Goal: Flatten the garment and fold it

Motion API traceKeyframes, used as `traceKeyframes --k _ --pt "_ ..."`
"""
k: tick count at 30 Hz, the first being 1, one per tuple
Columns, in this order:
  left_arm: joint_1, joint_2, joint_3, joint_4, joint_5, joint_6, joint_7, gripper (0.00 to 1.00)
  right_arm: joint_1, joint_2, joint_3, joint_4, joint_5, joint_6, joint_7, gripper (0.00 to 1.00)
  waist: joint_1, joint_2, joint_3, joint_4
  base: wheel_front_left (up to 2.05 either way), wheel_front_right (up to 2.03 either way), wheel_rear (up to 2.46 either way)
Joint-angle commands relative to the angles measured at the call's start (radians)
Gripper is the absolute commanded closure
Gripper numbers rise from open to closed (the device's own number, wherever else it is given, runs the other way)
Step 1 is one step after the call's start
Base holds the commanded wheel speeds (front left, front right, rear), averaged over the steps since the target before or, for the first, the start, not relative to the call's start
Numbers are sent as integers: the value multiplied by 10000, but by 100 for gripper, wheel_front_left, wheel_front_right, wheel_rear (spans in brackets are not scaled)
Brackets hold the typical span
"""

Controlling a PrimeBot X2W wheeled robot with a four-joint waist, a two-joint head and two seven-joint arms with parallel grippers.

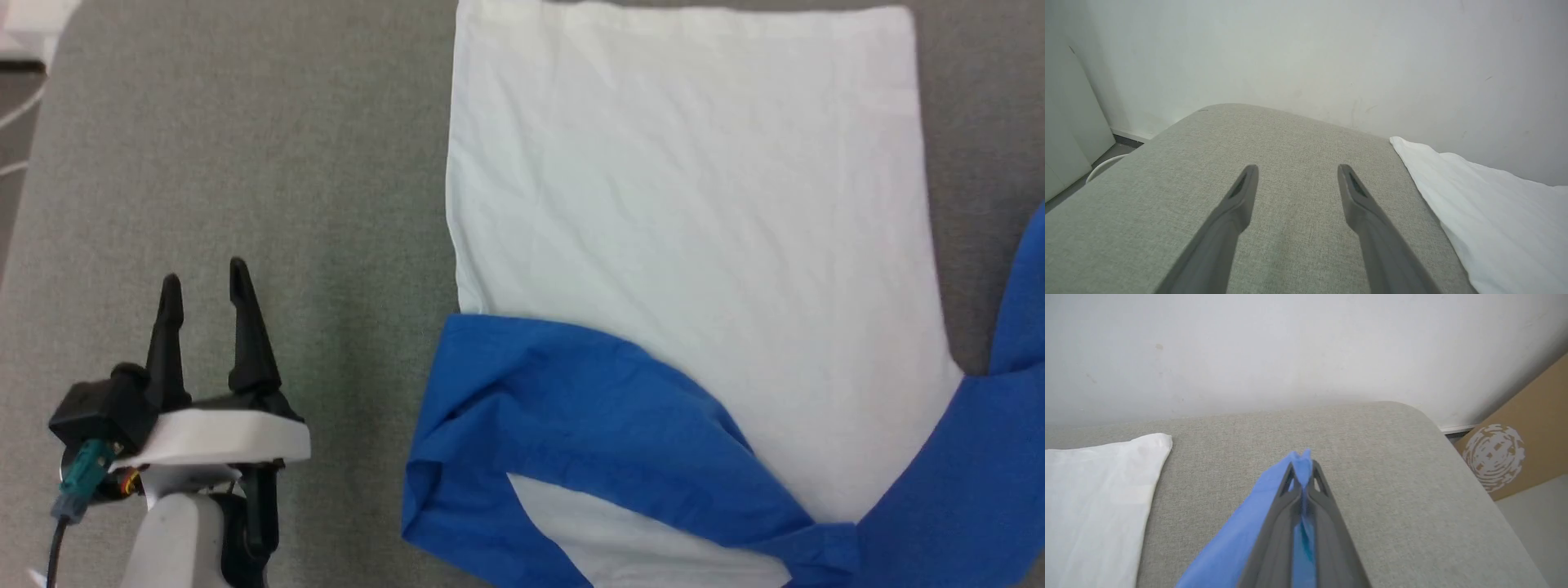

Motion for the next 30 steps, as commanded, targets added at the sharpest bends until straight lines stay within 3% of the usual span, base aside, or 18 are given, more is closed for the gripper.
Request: traceKeyframes --k 1,10,18,23,30 --pt "188 16 30 40 39 -35 -26 0 338 72 -51 -478 156 -9 39 100 2 0 -1130 -412 0 0 0" --pt "927 22 -76 11 -29 29 214 0 2817 543 461 -4839 811 -9 1392 100 2 0 -2343 -587 0 0 0" --pt "1154 -29 -289 -86 -31 72 395 0 4109 826 2094 -7743 1013 -9 2605 100 2 0 -2783 -447 0 0 0" --pt "1168 -56 -415 -127 -36 63 422 0 4452 1045 3810 -8105 1022 -9 2845 100 2 0 -2785 -336 0 0 0" --pt "1059 -121 -565 -21 -95 17 402 0 4385 1402 6834 -6789 887 -9 2731 100 2 0 -2670 -252 0 0 0"
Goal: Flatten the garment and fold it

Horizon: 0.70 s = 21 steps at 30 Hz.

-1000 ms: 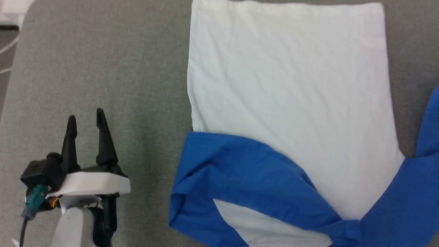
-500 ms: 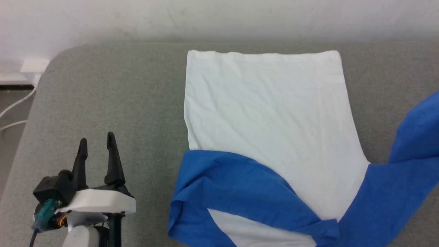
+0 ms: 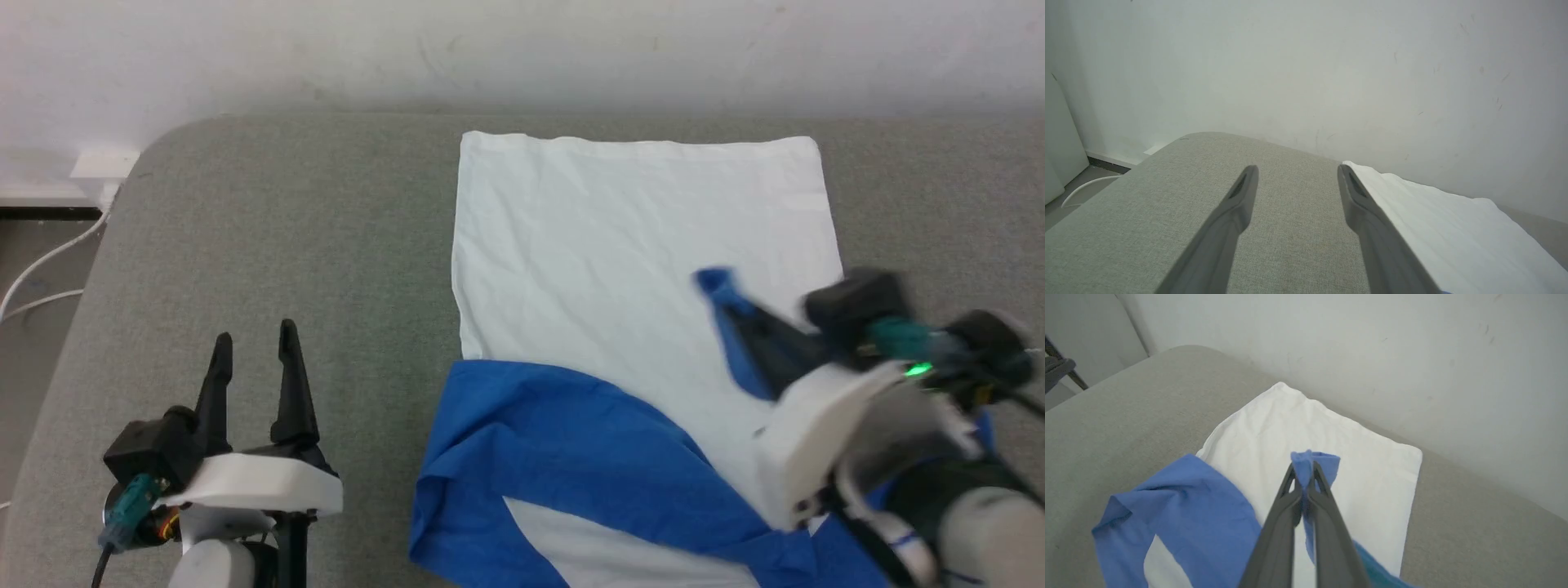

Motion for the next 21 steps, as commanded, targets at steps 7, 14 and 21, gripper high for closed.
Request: traceKeyframes --k 7,14,21 --pt "-247 -95 -125 187 -141 -59 -68 0 -1107 708 1956 3145 -98 -9 -799 100 -1 -1 180 109 0 0 0" --pt "-536 -162 -286 440 -201 -218 -159 0 -2485 1199 3102 6256 -148 -9 -1575 100 -1 -1 455 417 0 0 0" --pt "-706 -219 -324 734 -262 -329 -274 0 -2841 1317 4171 8169 319 -9 -1537 100 -1 -1 697 676 0 0 0"
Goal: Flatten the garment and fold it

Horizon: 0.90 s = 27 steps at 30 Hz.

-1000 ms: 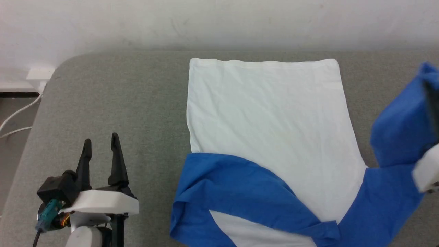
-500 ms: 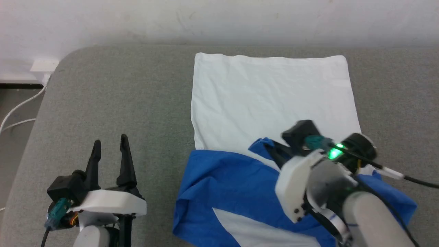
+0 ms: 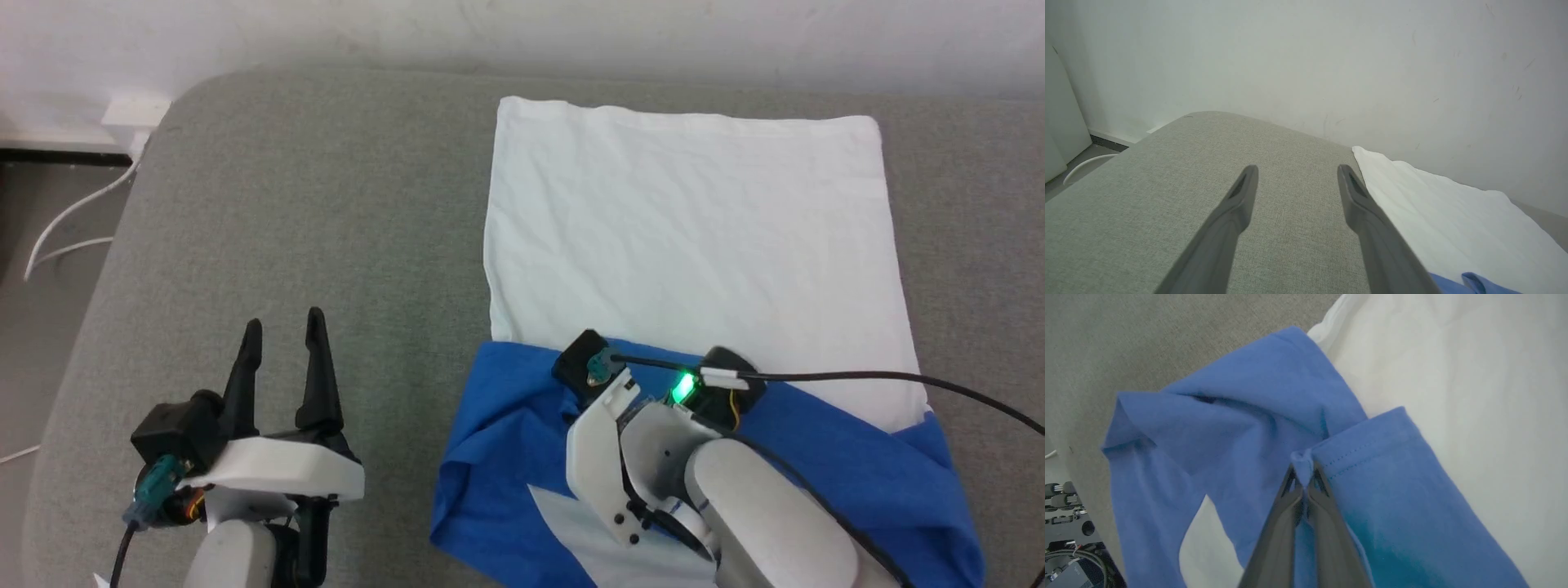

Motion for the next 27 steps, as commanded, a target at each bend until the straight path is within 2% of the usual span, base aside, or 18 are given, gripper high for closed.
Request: traceKeyframes --k 1,4,5,6,7,13,17,23,27 --pt "-202 -44 -4 91 -40 -66 -77 0 -127 15 132 332 164 -9 80 100 -1 0 97 108 0 0 0" --pt "-221 -65 -20 215 -40 -110 -118 0 -134 16 240 662 451 -9 221 100 -1 0 103 117 0 0 0" --pt "-226 -69 -28 263 -35 -123 -128 0 -129 17 243 674 579 -9 222 74 -1 0 83 106 0 0 0" --pt "-232 -74 -37 313 -26 -131 -137 0 -122 16 238 635 713 -9 175 56 -1 0 51 94 0 0 0" --pt "-238 -76 -54 365 -15 -144 -145 0 -97 12 170 571 858 -9 103 0 -1 0 0 77 0 0 0" --pt "-196 -7 -83 534 22 -214 -170 0 270 16 -643 -362 1581 -9 -645 0 -1 0 -281 -87 0 0 0" --pt "-161 140 -69 585 54 -255 -173 0 741 38 -1686 -1676 1933 -9 -1857 0 -1 0 -464 -331 0 0 0" --pt "-407 496 -166 537 170 -395 31 0 1859 64 -3531 -3457 1497 -9 -3558 0 -1 0 -481 -790 0 0 0" --pt "-1125 919 -346 423 314 -681 444 0 2577 89 -4762 -4225 951 -9 -4499 0 -1 0 -133 -1154 0 0 0"
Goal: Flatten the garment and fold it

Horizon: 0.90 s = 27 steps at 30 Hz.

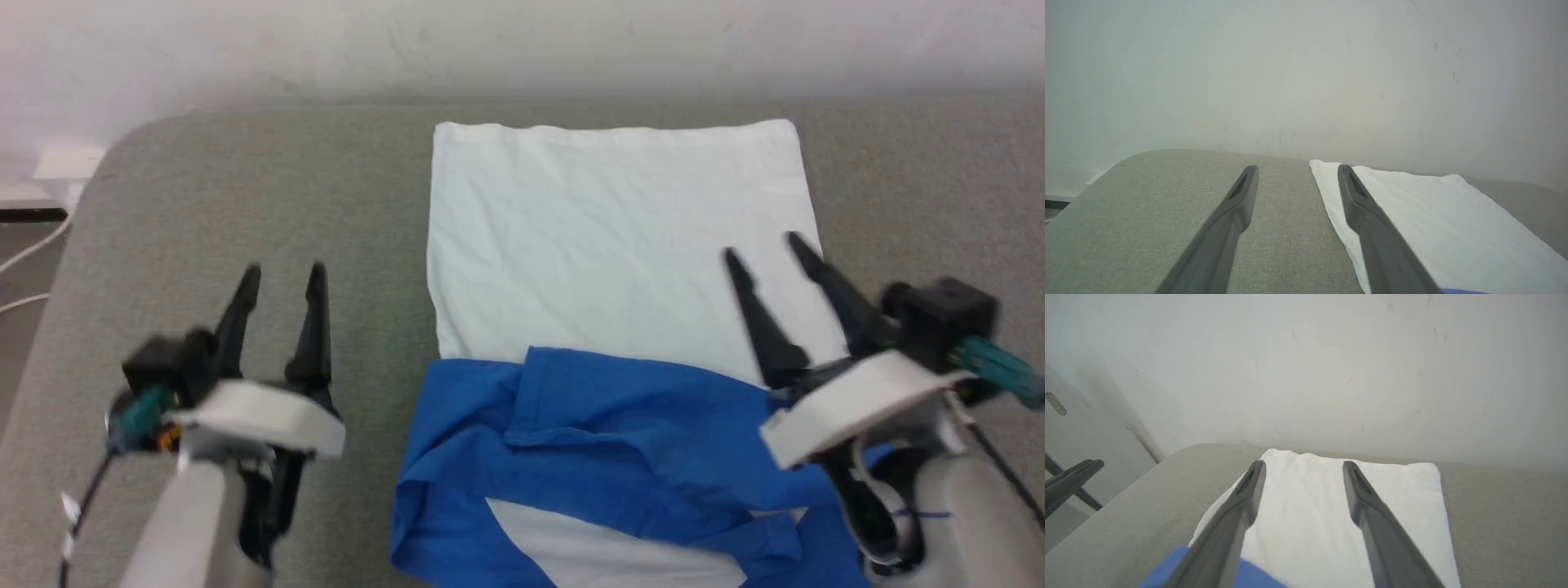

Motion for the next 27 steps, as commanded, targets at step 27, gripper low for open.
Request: traceKeyframes --k 27 --pt "-9009 2979 -211 2303 -777 244 9542 0 -560 46 -568 -384 -62 -9 -1600 0 1 0 4861 -3581 0 0 0"
